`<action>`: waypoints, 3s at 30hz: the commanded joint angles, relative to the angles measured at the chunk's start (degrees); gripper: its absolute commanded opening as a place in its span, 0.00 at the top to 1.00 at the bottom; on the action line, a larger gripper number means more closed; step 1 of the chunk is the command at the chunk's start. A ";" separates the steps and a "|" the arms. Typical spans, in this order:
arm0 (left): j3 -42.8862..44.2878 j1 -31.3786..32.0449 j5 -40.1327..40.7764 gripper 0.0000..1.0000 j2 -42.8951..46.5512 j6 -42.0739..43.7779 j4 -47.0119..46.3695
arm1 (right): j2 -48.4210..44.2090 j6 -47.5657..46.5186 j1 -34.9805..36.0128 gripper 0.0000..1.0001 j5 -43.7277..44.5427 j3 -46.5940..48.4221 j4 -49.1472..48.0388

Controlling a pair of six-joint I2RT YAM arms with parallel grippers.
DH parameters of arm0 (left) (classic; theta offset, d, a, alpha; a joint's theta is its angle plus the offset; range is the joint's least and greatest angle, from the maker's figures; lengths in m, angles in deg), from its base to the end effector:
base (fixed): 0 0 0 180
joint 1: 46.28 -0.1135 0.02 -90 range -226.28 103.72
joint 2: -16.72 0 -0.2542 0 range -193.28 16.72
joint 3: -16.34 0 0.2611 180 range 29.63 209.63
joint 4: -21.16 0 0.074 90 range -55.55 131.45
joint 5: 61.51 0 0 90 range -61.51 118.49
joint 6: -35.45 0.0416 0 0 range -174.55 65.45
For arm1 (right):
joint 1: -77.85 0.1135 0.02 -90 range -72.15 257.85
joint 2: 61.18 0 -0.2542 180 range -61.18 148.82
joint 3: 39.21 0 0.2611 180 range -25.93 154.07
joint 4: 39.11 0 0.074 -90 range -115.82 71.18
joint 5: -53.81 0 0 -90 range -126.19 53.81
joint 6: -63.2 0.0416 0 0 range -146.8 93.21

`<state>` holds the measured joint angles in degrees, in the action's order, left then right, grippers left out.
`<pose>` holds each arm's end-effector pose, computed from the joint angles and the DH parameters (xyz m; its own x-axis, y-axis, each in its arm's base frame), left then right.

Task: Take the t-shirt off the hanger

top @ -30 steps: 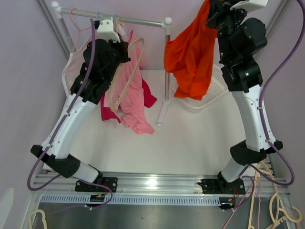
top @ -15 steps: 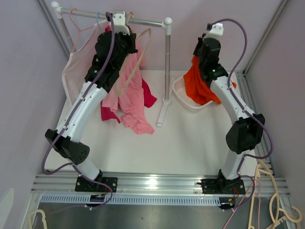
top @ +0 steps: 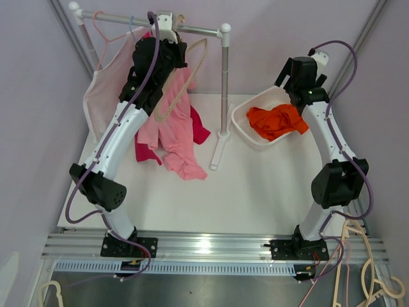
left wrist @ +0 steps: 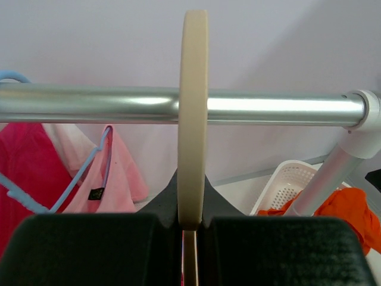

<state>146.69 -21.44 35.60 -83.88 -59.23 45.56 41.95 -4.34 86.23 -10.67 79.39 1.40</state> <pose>0.3726 -0.1668 0.5037 0.0594 -0.1167 -0.9914 0.3109 0.9459 -0.0927 0.4285 0.0450 0.3835 -0.2897 0.3058 -0.9070 0.3953 0.9012 0.1776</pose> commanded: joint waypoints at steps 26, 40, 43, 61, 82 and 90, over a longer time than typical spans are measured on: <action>11.54 8.38 -0.71 0.09 -5.14 0.55 5.33 | -14.62 -0.75 0.67 0.01 -7.85 -4.77 -1.38; -0.33 -7.59 -14.92 0.01 10.77 -7.79 8.21 | -16.73 -1.98 0.67 0.00 -9.78 -6.61 -1.91; -0.07 -10.50 -14.85 0.01 11.74 -7.35 9.54 | -17.00 -2.16 0.67 0.01 -10.92 -6.97 -1.47; 6.70 -12.71 -7.47 0.16 -0.04 -7.27 16.05 | -23.33 -1.45 0.67 0.01 -11.72 -13.91 -4.19; 11.53 -12.71 -4.13 0.97 -5.75 -6.03 14.82 | -24.91 -1.80 0.67 0.01 -11.81 -16.63 -5.25; 18.48 -11.84 -3.34 0.99 -5.68 -6.74 13.85 | -26.14 -1.98 0.67 0.00 -15.14 -17.87 -5.60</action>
<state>160.63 -33.68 31.80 -91.90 -65.62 62.31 18.12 -5.85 86.98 -23.26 61.97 -1.88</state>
